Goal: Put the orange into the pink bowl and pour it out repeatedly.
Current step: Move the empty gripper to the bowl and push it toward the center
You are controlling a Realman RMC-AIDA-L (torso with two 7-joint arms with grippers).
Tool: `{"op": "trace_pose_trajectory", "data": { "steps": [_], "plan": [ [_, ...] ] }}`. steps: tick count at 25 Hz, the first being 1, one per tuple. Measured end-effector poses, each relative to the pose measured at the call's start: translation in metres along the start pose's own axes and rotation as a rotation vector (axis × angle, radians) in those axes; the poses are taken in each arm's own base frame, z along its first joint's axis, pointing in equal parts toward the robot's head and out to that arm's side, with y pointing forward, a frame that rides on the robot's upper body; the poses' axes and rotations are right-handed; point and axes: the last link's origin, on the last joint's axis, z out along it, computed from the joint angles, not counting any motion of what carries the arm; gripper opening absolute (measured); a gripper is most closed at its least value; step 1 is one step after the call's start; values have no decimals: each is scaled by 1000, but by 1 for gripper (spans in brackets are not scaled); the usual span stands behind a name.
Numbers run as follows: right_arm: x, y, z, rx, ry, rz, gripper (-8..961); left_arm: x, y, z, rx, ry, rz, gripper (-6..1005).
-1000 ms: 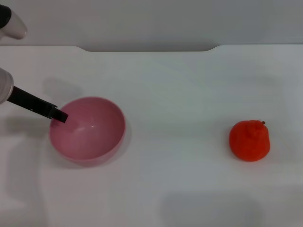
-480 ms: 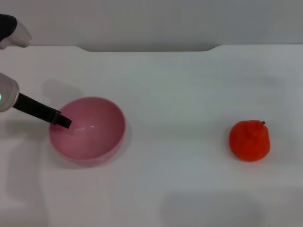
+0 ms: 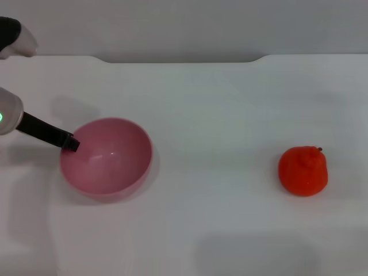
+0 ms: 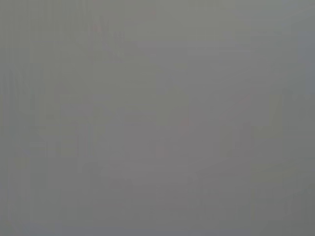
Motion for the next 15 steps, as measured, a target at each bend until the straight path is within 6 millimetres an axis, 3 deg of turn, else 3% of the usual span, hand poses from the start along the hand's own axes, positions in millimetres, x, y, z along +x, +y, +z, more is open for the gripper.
{"op": "trace_pose_trajectory", "data": {
  "steps": [6, 11, 15],
  "plan": [
    [-1, 0, 0, 0, -4, 0, 610, 2, 3, 1, 4, -9, 30, 273],
    [-2, 1, 2, -4, -12, 14, 610, 2, 3, 1, 4, -10, 33, 47],
    [-14, 7, 6, -101, -36, 158, 610, 4, 4, -1, 7, -5, 41, 45]
  ]
}}
